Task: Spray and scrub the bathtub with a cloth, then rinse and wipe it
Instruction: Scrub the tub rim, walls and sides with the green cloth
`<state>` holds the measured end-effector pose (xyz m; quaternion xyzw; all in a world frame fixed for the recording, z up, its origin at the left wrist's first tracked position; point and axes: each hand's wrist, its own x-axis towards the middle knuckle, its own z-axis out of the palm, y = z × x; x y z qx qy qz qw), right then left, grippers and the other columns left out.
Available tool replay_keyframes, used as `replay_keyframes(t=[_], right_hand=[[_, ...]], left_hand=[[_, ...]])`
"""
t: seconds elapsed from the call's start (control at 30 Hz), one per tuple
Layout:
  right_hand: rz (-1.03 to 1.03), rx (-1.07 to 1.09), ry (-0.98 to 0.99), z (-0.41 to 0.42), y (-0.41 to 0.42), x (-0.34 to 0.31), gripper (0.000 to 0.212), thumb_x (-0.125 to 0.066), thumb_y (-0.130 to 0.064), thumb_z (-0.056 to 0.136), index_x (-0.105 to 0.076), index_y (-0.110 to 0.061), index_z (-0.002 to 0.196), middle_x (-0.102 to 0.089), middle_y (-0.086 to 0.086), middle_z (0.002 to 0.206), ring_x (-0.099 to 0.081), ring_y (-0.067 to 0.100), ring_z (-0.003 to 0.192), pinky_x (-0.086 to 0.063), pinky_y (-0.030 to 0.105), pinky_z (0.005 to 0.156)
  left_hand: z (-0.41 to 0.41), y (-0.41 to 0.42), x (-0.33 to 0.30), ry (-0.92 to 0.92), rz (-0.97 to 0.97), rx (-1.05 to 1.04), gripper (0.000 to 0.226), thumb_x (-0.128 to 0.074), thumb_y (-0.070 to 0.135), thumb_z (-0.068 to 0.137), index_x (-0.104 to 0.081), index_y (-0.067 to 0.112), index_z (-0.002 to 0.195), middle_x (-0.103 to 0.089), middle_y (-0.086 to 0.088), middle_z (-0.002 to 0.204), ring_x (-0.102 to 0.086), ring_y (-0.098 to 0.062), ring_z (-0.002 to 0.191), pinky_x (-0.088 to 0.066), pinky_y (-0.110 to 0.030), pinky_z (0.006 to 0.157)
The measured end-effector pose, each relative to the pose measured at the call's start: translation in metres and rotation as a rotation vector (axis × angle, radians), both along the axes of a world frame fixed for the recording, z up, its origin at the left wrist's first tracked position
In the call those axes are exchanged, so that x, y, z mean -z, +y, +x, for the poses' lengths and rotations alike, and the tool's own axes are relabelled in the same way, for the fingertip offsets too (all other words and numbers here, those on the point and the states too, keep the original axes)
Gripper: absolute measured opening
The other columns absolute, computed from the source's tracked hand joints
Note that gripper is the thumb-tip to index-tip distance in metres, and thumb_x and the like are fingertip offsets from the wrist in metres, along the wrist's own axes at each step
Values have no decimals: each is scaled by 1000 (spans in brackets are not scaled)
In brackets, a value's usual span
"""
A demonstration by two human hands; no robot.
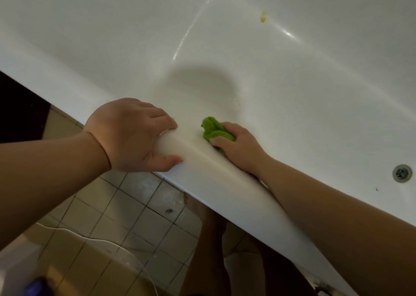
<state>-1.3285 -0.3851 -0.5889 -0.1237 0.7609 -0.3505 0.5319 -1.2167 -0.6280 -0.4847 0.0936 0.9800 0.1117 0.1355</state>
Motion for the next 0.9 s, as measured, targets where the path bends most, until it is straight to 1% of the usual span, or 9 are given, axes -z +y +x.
replay_keyframes(t=[0.1,0.2,0.33,0.47,0.53,0.67,0.7,0.77,0.9], right_hand=[[22,27,-1,0,38,-10,28,-72,-36,92,-66,-44,118,-65,-8,115,-61,5,104,-45,24,92],[173,-13,39,-3,55,14,30,-68,-43,94,-64,-40,123,-63,-4,116,-61,15,107,-44,32,95],[302,-66,71,-5,22,42,39,-59,-53,95,-62,-26,123,-63,7,116,-62,26,104,-45,36,86],[93,-49,71,1,-42,8,42,-61,-51,97,-64,-30,133,-65,4,121,-62,24,109,-48,39,97],[0,-37,73,7,-54,-26,37,-60,-49,98,-64,-33,132,-63,1,118,-60,19,106,-46,37,95],[-96,-4,28,10,-20,-61,19,-67,-43,97,-66,-43,115,-64,-9,111,-59,2,99,-41,18,84],[-75,4,25,8,-6,-58,20,-69,-42,95,-66,-44,115,-65,-10,111,-59,0,100,-40,16,83],[30,16,36,4,16,-42,26,-71,-39,96,-66,-40,121,-65,-8,115,-60,3,103,-42,22,89],[291,-80,33,-4,14,7,36,-61,-48,98,-62,-28,128,-60,6,122,-60,23,107,-44,36,92]], left_hand=[[-1,-6,0,-17,-9,-5,80,-45,80,82,-77,12,113,-78,-4,104,-75,-31,89,-59,-45,78],[-1,-10,-1,-21,-14,-12,82,-43,80,82,-76,12,113,-78,-4,105,-75,-31,90,-59,-46,79],[0,-17,-1,-26,-32,-13,82,-44,80,82,-76,13,113,-78,-3,105,-75,-31,91,-58,-44,80],[1,-27,-1,-24,-50,-10,82,-44,80,81,-76,12,114,-78,-5,106,-75,-32,91,-58,-44,81],[0,-31,-2,-35,-54,-3,84,-43,82,82,-76,12,114,-77,-6,107,-75,-32,91,-58,-45,81],[-1,-42,-3,-38,-34,10,86,-38,83,84,-76,13,116,-77,-5,108,-75,-32,91,-59,-45,79],[-1,-45,-4,-37,-29,18,87,-35,85,86,-75,14,116,-77,-5,108,-75,-32,91,-59,-45,78],[-2,-50,-4,-37,-31,39,88,-33,85,86,-75,14,117,-77,-4,109,-75,-31,92,-60,-45,78],[-1,-60,-3,-39,-32,55,88,-34,85,85,-74,15,119,-77,-3,112,-75,-31,95,-59,-45,80]])
